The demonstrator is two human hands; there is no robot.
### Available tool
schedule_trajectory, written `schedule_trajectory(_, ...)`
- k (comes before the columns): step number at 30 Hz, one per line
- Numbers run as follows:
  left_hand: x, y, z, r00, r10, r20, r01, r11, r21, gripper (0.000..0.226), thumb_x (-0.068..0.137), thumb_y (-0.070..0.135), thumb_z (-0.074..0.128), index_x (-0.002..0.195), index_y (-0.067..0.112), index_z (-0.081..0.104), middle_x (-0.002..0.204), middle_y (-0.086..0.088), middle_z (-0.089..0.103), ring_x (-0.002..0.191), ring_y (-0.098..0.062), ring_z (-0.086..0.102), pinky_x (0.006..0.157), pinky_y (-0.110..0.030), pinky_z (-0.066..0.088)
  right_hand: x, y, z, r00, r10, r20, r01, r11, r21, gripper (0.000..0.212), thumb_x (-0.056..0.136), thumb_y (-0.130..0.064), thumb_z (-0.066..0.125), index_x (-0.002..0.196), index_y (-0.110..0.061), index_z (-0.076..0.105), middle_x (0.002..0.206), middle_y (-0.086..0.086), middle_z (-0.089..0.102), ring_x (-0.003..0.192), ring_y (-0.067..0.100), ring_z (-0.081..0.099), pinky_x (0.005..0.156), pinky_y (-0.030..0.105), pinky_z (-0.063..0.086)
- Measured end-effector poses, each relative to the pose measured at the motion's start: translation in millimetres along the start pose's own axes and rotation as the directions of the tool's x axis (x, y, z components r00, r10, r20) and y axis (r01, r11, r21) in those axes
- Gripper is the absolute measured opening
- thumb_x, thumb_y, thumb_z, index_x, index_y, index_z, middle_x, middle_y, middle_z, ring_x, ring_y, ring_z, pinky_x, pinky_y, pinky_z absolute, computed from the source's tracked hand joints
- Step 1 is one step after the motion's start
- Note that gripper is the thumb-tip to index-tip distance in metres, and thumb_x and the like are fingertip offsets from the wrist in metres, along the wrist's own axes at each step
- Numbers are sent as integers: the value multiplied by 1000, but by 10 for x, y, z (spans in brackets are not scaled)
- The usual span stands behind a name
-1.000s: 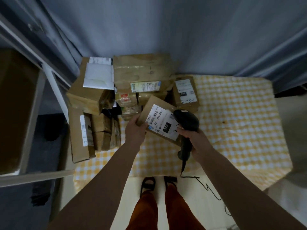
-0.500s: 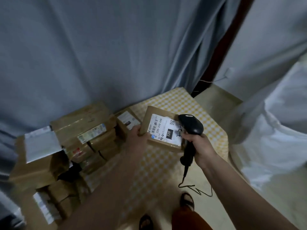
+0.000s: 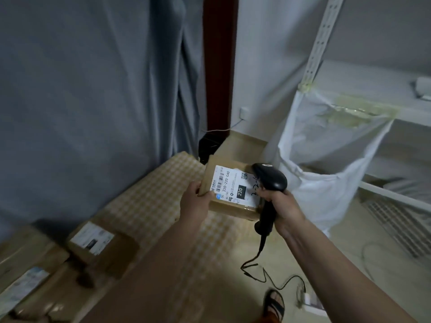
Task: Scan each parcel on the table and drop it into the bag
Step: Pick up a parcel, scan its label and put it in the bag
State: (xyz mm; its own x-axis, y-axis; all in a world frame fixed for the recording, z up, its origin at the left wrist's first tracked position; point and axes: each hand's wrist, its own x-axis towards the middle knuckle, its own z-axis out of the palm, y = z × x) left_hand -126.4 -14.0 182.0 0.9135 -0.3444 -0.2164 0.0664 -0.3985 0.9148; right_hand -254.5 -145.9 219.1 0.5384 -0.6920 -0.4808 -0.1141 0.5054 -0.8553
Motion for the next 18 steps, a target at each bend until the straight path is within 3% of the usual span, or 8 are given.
schedule_trajectory(5, 347, 484, 1009, 998, 37, 53, -37, 999, -1, 28, 85, 6, 67, 112, 12, 62, 95, 0, 63, 84, -17, 59, 71, -22, 42, 619, -496, -661, 999, 21, -46, -20, 1000, 24, 38, 68, -4, 70, 105, -1, 65, 95, 23, 68, 82, 30, 56, 74, 43, 43)
schedule_trajectory(12, 699, 970, 2307, 990, 67, 124, -68, 998, 5, 34, 85, 11, 68, 118, 14, 61, 108, 3, 67, 96, -16, 63, 82, -27, 47, 1354, -1248, -1549, 996, -37, -86, 43, 997, 64, 33, 76, 3, 66, 109, 1, 64, 95, 19, 69, 82, 30, 61, 73, 40, 47)
schedule_trajectory(16, 831, 1263, 2770, 988, 73, 138, -78, 997, 28, 38, 86, 12, 68, 122, 14, 58, 107, 3, 62, 97, -15, 58, 83, -24, 41, 1641, -1525, -1869, 992, -86, -88, 93, 992, 81, 16, 80, 6, 61, 91, -5, 65, 60, -3, 68, 56, 13, 64, 55, 24, 48)
schedule_trajectory(18, 927, 1409, 2960, 983, 101, 156, -109, 993, 44, 33, 86, 12, 69, 117, 15, 58, 104, 6, 60, 95, -13, 57, 80, -22, 39, 1744, -1663, -1991, 992, -98, -85, 107, 988, 110, 17, 82, 9, 58, 86, -7, 63, 54, -5, 66, 52, 12, 63, 46, 19, 47)
